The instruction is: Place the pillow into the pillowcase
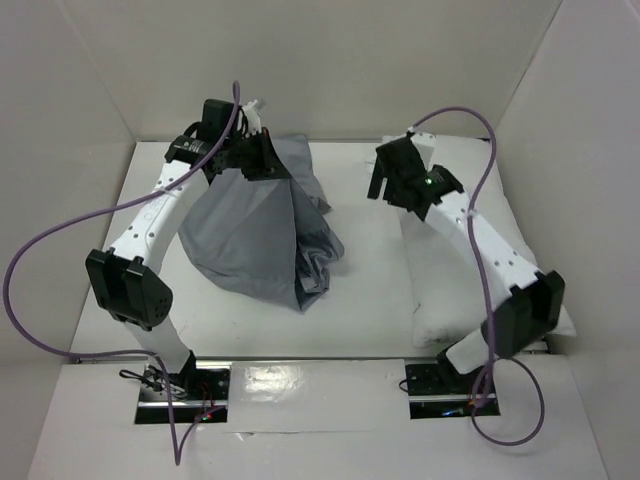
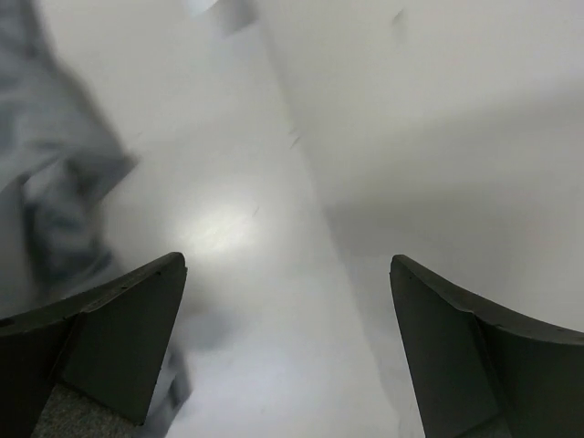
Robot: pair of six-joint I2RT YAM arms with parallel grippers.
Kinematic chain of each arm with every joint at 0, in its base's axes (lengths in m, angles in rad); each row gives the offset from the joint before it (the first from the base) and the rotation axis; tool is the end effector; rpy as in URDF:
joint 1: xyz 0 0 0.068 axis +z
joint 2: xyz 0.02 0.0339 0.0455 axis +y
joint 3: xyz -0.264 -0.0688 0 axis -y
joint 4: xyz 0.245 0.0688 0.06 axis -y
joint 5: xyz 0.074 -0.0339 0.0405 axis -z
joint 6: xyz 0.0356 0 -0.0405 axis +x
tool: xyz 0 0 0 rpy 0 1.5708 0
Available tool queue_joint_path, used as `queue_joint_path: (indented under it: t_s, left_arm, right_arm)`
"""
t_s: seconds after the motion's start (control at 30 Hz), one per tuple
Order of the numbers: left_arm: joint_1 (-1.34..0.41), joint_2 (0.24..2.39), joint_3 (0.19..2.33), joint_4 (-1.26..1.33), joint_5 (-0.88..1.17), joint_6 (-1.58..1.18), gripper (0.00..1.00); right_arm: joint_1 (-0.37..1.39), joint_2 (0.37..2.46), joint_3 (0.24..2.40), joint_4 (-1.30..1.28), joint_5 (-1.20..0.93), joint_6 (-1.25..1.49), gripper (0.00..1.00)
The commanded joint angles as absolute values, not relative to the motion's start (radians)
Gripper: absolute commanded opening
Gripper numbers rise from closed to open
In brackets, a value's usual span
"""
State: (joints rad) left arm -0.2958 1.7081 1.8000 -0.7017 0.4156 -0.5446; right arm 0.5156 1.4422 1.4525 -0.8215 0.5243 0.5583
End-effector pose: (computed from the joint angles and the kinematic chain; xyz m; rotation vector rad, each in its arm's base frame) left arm 0.3612 -0.1251 0.3962 -0.0340 2.2737 -0.9157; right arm 0.2721 0.1337 0.3618 0.2873 2.2317 -0.0590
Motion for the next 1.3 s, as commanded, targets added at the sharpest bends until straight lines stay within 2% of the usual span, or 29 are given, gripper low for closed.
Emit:
queue_joint_path:
  t_s: [0.0, 0.17, 0.27, 0.33, 0.43, 0.5, 0.53, 0.63, 0.7, 1.1, 1.27]
  left_arm:
    - [-0.278, 1.732, 1.856, -0.661, 0.46, -0.512, 0.0]
    - [-0.223, 1.796, 1.931, -0.67, 0.534, -0.503, 0.0]
    - [-0.222, 1.824, 1.96, -0.692, 0.584, -0.491, 0.0]
    - [-0.222, 1.824, 1.96, -0.704, 0.584, -0.491, 0.0]
    - [-0.222, 1.755, 1.857, -0.723, 0.568, -0.491, 0.0]
    - [-0.222, 1.675, 1.758, -0.697, 0.531, -0.521, 0.0]
    - [-0.222, 1.649, 1.639, -0.678, 0.509, -0.532, 0.0]
    - [-0.222, 1.627, 1.452, -0.611, 0.499, -0.574, 0.0]
    - [-0.232, 1.666, 1.411, -0.598, 0.467, -0.565, 0.0]
    - [-0.232, 2.025, 1.419, -0.537, 0.368, -0.63, 0.0]
    - [-0.219, 2.159, 1.499, -0.548, 0.325, -0.667, 0.0]
  right_arm:
    - [0.392, 1.567, 1.58, -0.867, 0.627, 0.465, 1.0]
    - [0.298, 1.807, 1.678, -0.879, 0.597, 0.425, 1.0]
    - [0.314, 1.833, 1.767, -0.908, 0.548, 0.442, 0.98]
    - [0.371, 1.764, 1.656, -0.721, 0.404, 0.37, 0.96]
    - [0.405, 1.718, 1.563, -0.583, 0.114, 0.337, 0.86]
    - [0.394, 1.773, 1.563, -0.598, -0.009, 0.37, 0.82]
    - [0.414, 1.79, 1.563, -0.607, -0.024, 0.37, 0.8]
    - [0.462, 1.812, 1.542, -0.598, 0.023, 0.393, 0.84]
    - [0.48, 1.803, 1.506, -0.598, 0.064, 0.419, 0.87]
    - [0.436, 1.612, 1.413, -0.64, 0.186, 0.431, 0.89]
    - [0.417, 1.551, 1.404, -0.672, 0.219, 0.422, 0.89]
